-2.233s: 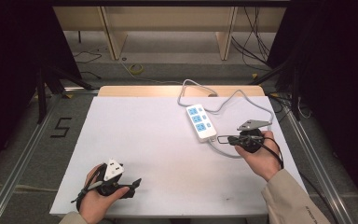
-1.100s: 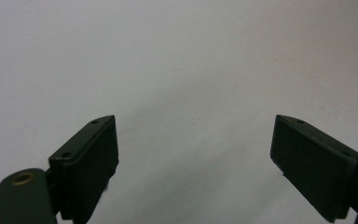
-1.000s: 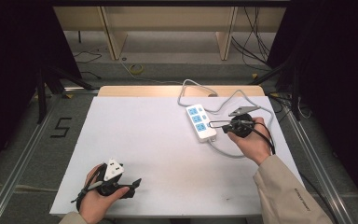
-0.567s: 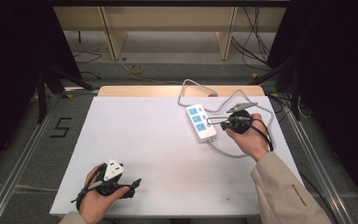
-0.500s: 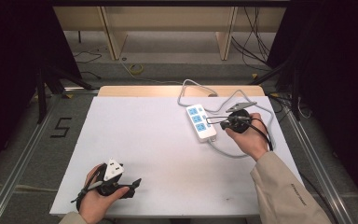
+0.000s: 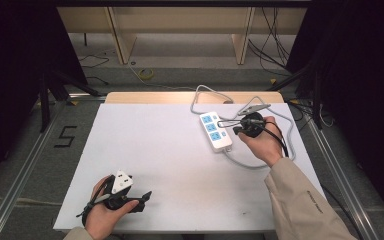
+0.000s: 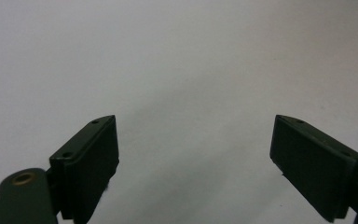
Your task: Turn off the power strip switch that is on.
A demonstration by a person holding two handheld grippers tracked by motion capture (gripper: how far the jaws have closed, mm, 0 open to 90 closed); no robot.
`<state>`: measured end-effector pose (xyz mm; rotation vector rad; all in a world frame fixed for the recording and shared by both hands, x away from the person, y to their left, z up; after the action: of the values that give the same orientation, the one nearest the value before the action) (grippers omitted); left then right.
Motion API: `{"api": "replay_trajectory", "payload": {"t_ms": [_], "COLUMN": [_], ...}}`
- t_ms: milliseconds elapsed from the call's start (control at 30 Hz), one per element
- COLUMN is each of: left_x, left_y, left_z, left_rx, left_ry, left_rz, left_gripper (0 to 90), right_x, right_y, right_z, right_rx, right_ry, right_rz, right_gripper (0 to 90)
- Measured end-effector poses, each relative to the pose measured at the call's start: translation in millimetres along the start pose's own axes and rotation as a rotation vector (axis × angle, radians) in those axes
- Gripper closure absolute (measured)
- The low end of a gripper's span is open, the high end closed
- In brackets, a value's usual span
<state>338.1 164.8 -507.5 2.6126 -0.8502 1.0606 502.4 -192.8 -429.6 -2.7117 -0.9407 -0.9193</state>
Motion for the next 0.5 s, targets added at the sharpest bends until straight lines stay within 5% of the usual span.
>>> {"api": "replay_trajectory", "payload": {"t_ms": [500], "left_x": [0.4], "left_y": [-0.9], "left_z": [-0.4], "left_rx": [0.001], "left_ry": [0.004], "left_rz": [0.001], "left_gripper": [14.9], "right_x": [16.5], "right_y": [0.5], "right_z": [18.1], "right_rx": [-0.002], "right_ry": [-0.014], "right_rz": [-0.002], "right_gripper": [90.0]}}
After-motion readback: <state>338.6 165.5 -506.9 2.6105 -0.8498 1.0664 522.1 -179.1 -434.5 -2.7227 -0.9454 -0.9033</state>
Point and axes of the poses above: each handheld gripper's, and its own axes: z roughly forward along the jaws, x roughly out of its top, y roughly to its right, the point moved 5 cm from there along z, roughly forward along the jaws, and after that the axes turned 7 degrees about -y, right-handed, at the moved point
